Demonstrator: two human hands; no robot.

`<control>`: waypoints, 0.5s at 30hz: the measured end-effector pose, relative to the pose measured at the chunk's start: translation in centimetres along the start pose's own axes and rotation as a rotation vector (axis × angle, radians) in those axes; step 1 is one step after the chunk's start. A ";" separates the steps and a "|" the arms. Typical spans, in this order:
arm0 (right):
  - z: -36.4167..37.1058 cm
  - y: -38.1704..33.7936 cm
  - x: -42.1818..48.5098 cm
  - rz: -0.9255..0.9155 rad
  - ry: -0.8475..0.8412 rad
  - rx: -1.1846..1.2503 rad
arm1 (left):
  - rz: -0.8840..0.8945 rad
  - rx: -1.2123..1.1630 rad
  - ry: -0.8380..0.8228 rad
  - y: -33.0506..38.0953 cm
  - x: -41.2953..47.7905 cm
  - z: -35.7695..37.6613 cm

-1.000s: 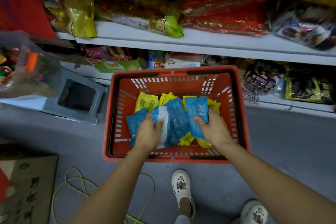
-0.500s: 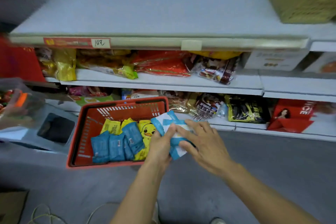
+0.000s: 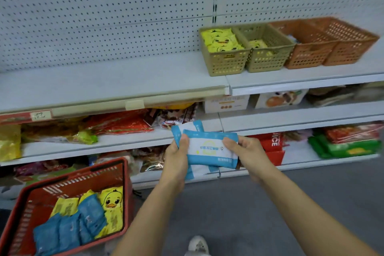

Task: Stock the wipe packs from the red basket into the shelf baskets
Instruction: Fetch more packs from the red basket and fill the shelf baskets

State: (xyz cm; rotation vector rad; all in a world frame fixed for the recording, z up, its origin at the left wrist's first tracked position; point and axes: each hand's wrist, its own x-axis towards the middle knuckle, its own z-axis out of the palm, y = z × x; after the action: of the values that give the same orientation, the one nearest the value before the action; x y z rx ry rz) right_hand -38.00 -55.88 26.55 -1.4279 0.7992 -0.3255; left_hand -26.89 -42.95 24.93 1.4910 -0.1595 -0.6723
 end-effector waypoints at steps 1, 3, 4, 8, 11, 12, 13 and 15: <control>-1.0 -0.5 0.5 0.010 0.013 0.039 | 0.010 0.003 -0.015 0.6 0.5 1.3; -3.0 -1.7 1.5 0.018 0.036 0.094 | 0.028 0.010 -0.045 1.7 1.6 3.9; -3.9 -2.3 2.1 0.008 0.047 0.095 | 0.036 0.010 -0.063 2.3 2.3 5.2; -7.7 -4.8 5.7 -0.069 0.114 0.106 | 0.070 -0.002 -0.107 4.8 5.4 10.1; -10.6 -6.9 9.2 -0.118 0.145 0.081 | 0.105 0.015 -0.115 6.4 8.6 13.7; -11.5 -7.6 10.4 -0.121 0.150 0.072 | 0.114 0.017 -0.118 7.0 9.6 14.9; -12.4 -8.3 11.7 -0.124 0.157 0.072 | 0.120 0.018 -0.122 7.6 10.8 16.2; -14.2 -9.8 14.3 -0.116 0.171 0.100 | 0.124 0.012 -0.124 8.9 12.9 18.7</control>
State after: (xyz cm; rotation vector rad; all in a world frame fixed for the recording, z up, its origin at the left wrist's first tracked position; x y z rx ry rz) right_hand -34.79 -77.22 32.48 -1.3673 0.8279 -0.5747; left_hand -22.86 -66.08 31.43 1.4389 -0.3485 -0.6646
